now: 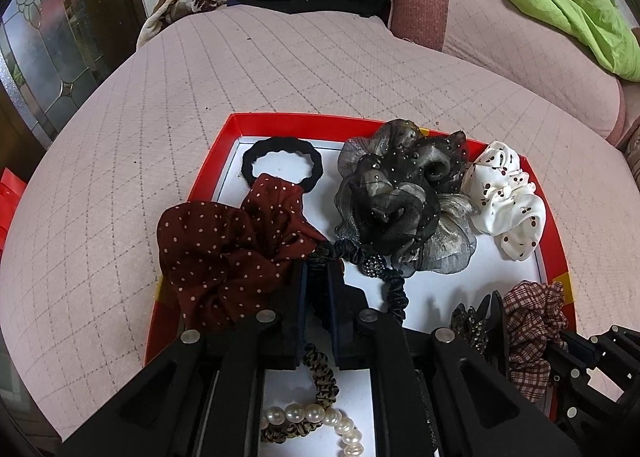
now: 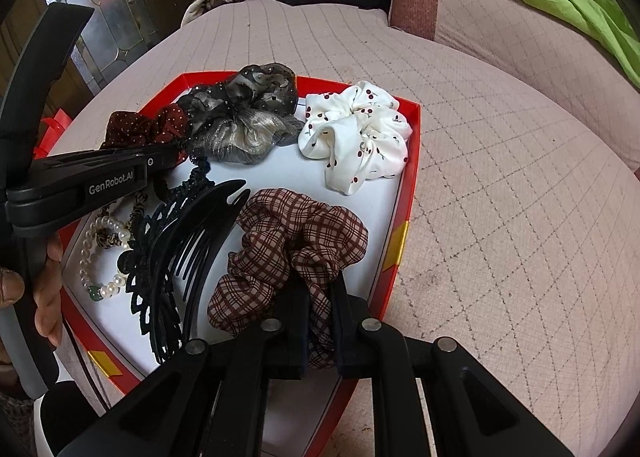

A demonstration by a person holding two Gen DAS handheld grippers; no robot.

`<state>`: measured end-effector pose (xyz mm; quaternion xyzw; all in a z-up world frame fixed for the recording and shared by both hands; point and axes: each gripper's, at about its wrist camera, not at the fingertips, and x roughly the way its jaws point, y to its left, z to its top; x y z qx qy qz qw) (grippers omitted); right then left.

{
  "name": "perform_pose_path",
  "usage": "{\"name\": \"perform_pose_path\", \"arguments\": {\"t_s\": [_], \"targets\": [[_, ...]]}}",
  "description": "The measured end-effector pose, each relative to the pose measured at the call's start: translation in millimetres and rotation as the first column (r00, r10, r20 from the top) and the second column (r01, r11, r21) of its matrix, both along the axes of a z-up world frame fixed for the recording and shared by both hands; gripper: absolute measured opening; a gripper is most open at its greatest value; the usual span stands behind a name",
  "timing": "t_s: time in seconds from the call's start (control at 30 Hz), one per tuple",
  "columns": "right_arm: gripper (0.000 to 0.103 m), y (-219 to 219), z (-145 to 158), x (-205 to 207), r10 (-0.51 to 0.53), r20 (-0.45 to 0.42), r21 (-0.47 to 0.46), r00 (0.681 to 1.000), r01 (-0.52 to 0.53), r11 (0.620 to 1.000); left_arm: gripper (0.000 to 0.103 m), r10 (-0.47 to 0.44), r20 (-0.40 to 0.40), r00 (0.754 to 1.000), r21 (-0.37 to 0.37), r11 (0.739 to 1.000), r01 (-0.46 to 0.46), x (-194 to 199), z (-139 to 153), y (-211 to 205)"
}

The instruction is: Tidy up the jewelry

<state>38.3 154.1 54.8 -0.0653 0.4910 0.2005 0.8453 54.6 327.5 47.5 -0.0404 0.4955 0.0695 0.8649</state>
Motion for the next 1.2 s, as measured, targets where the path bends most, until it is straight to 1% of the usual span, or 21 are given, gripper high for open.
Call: {"name": "perform_pose_path", "arguments": {"t_s": [0.03,0.07,0.1,0.13,0.2,0.23,0.27,0.3,0.47,0.6,0.73,0.8,0.9,1.0,1.03,1.1,1.2], "targets": [[0.02,-0.5,1.1,-0.6,-0.002,0.003,0.002,1.0,0.002,1.0,0.018,0.006,0.002,1.0,-0.004,1.0,-0.006,-1.0,1.8,0.8],[0.024,-1.6,3.0,-1.2,-0.004,0.008,0.007,1.0,0.004,1.0,0.029,0.011,0.005,1.0,-0.007,1.0,-0.011,-2.2,3.8,1.5],[0.031,-3.2,5.9,-2.7,-0.005,0.014,0.014,1.0,0.005,1.0,0.039,0.016,0.014,1.0,-0.01,1.0,-0.015,-4.4,7.1,1.9],[0.039,-4.4,8.7,-4.1,-0.006,0.025,0.016,1.0,0.006,1.0,0.043,0.021,0.029,0.999,-0.01,1.0,-0.021,-7.4,12.4,2.1],[0.046,-5.5,16.1,-7.4,-0.006,0.056,0.015,0.998,0.006,1.0,0.05,0.03,0.048,0.998,-0.01,1.0,-0.03,-12.5,21.5,2.0],[0.047,-6.4,19.8,-9.4,-0.005,0.07,0.016,0.998,0.004,1.0,0.052,0.035,0.055,0.998,-0.01,0.999,-0.035,-15.4,27.1,1.6],[0.047,-7.2,23.6,-11.6,-0.003,0.08,0.018,0.997,0.001,1.0,0.057,0.04,0.061,0.997,-0.008,0.999,-0.04,-18.2,31.9,1.4],[0.047,-8.0,26.7,-13.5,-0.001,0.086,0.021,0.996,-0.001,1.0,0.058,0.046,0.069,0.997,-0.006,0.999,-0.046,-20.8,37.0,0.9],[0.048,-12.4,45.1,-31.3,0.014,0.125,0.038,0.992,-0.019,0.999,0.061,0.072,0.121,0.99,0.008,0.997,-0.073,-42.0,67.8,-5.0],[0.055,-18.2,58.5,-53.8,0.025,0.156,0.051,0.987,-0.033,0.998,0.066,0.089,0.179,0.98,0.027,0.995,-0.096,-66.3,90.8,-15.0],[0.058,-23.7,64.1,-75.5,0.03,0.163,0.056,0.986,-0.04,0.998,0.068,0.104,0.231,0.967,0.095,0.987,-0.129,-96.2,107.7,-32.3],[0.058,-28.3,65.9,-87.6,0.03,0.163,0.051,0.986,-0.039,0.998,0.076,0.115,0.258,0.959,0.113,0.982,-0.148,-110.5,113.4,-39.6],[0.06,-39.5,71.0,-106.7,0.016,0.161,0.048,0.987,-0.024,0.999,0.081,0.138,0.308,0.941,0.118,0.976,-0.182,-138.5,124.3,-47.7],[0.064,-51.5,78.1,-124.3,-0.01,0.171,0.046,0.985,0.002,0.999,0.088,0.165,0.348,0.923,0.134,0.965,-0.224,-166.1,133.4,-55.8],[0.065,-54.8,80.8,-129.3,-0.024,0.177,0.04,0.984,0.017,0.999,0.089,0.168,0.359,0.918,0.137,0.964,-0.23,-176.3,135.9,-58.8],[0.066,-59.7,85.5,-138.7,-0.057,0.19,0.028,0.98,0.053,0.998,0.09,0.171,0.364,0.916,0.13,0.964,-0.231,-193.5,138.0,-64.3],[0.071,-61.1,90.2,-155.1,-0.093,0.213,0.015,0.973,0.092,0.996,0.09,0.185,0.37,0.91,0.098,0.967,-0.236,-222.3,136.3,-67.3]]}}
